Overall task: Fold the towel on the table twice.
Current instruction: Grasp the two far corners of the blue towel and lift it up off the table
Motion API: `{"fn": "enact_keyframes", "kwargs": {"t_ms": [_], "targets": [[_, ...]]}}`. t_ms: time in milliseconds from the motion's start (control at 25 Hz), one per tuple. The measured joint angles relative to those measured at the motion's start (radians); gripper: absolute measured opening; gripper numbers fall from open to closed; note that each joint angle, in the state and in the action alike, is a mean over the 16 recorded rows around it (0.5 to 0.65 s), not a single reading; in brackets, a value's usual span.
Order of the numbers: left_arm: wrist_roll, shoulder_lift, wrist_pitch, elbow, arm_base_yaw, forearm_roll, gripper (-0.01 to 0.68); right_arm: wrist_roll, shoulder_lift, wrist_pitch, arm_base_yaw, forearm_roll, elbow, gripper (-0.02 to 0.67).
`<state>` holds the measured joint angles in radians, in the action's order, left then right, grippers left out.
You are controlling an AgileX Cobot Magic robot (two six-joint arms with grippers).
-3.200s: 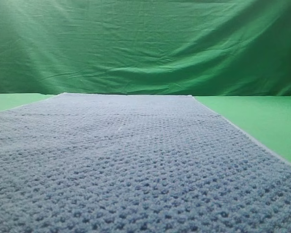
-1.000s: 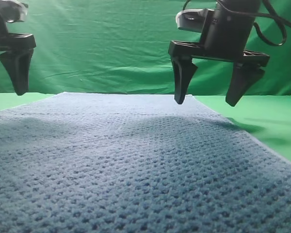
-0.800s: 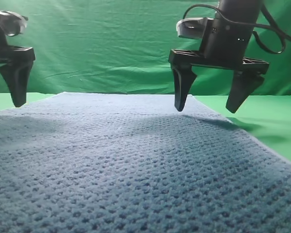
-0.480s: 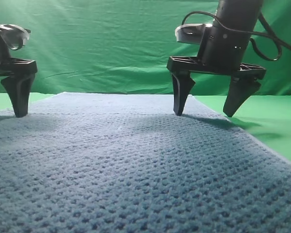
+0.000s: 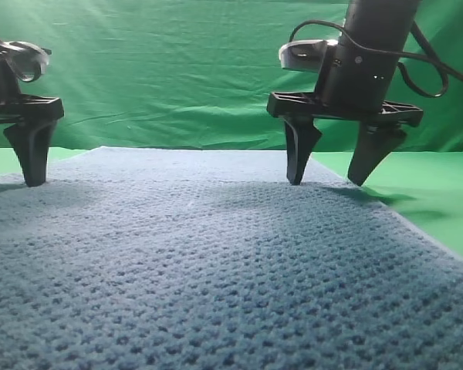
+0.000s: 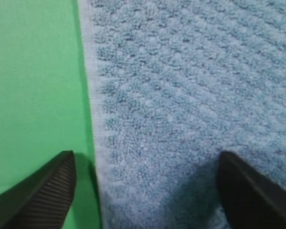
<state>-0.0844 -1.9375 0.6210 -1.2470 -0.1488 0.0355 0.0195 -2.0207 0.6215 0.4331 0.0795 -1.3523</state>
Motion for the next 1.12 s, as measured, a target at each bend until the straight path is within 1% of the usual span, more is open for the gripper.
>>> {"fn": "enact_keyframes", "kwargs": {"t_ms": [320, 400, 480, 600, 800, 960, 1120], "targets": [[0.009, -0.018, 0.050, -0.043, -0.004, -0.030, 0.160, -0.004, 0.004, 0.018, -0.001, 0.004, -0.003, 0.139], [0.011, -0.021, 0.078, -0.069, -0.005, -0.032, 0.092, -0.007, 0.014, 0.020, -0.004, 0.005, -0.003, 0.079], [0.011, -0.020, 0.106, -0.100, -0.005, -0.031, 0.040, -0.010, 0.030, 0.018, -0.009, 0.006, -0.003, 0.035], [0.008, -0.014, 0.151, -0.160, -0.005, -0.030, 0.007, -0.015, 0.065, 0.001, -0.020, 0.008, -0.003, 0.006], [0.003, 0.002, 0.217, -0.293, -0.006, -0.040, 0.000, -0.020, 0.136, -0.038, -0.040, 0.005, -0.027, 0.000], [-0.001, 0.019, 0.232, -0.410, -0.006, -0.065, 0.000, -0.020, 0.187, -0.069, -0.056, -0.002, -0.087, 0.000], [0.017, 0.030, 0.207, -0.519, -0.006, -0.118, 0.000, -0.017, 0.212, -0.094, -0.065, -0.022, -0.188, 0.000]]}}
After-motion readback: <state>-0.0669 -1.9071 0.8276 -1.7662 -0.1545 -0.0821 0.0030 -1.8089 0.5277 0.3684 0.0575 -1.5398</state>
